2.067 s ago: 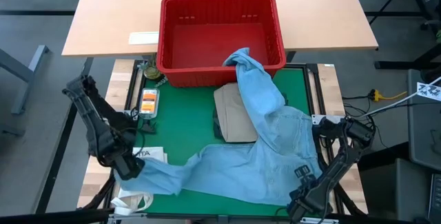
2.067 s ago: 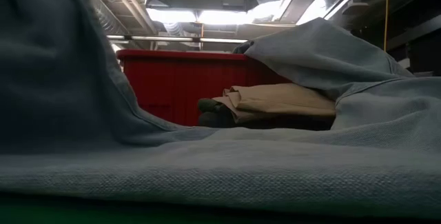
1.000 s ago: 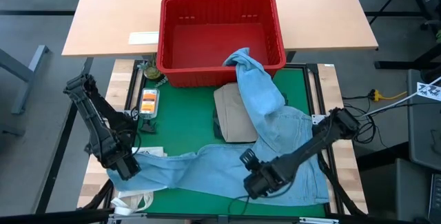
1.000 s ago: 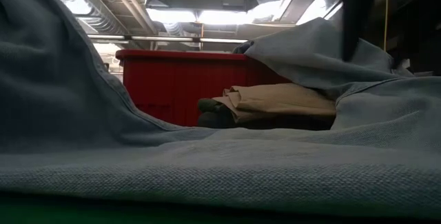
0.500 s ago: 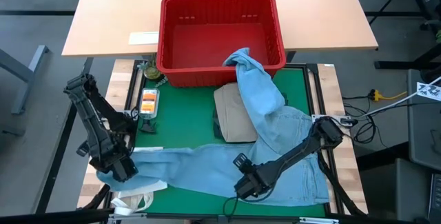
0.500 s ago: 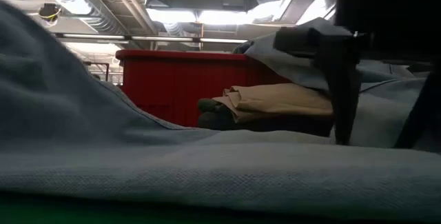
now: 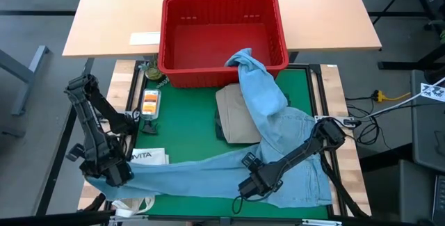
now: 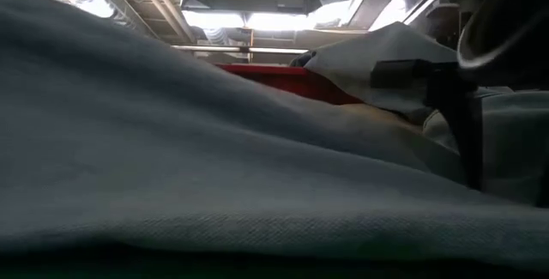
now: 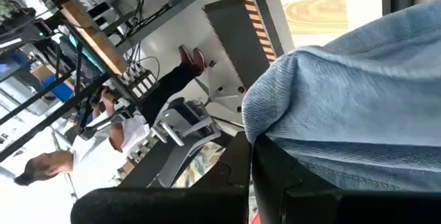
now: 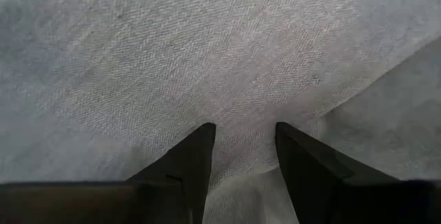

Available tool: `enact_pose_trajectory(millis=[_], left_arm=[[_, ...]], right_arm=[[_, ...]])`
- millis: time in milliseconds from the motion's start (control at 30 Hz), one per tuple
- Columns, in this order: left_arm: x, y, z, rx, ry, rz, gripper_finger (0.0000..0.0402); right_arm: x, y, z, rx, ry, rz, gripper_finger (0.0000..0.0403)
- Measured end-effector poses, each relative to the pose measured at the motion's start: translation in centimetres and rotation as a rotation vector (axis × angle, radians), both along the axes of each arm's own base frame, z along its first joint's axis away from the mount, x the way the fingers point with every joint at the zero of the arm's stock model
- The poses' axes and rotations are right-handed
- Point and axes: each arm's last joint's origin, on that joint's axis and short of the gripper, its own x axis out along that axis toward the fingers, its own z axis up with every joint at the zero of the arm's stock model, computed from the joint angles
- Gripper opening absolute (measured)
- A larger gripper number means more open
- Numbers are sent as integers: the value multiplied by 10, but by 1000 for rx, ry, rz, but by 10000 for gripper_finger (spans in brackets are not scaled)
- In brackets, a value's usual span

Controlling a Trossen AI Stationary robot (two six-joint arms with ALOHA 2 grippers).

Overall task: Fold Laundry from Bin
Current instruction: Fold the light blue pants

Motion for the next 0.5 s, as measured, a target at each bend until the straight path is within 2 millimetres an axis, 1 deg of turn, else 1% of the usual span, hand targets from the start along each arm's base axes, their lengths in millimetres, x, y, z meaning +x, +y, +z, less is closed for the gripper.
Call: enact_pose_trajectory(millis=[67, 267, 400, 500], left_arm=[[1, 0, 0, -12, -5, -5, 0], [11, 1, 0, -115, -57, -13, 0], [21, 3, 1, -192, -120, -17, 0], [28, 6, 8, -188, -206, -14, 0]], right_arm=[[-1, 0, 3, 1, -8, 0, 166], [-2, -2, 13, 0, -35, 3, 166], [-2, -2, 20, 17, -70, 4, 166], [1, 0, 25, 39, -126, 4, 166]])
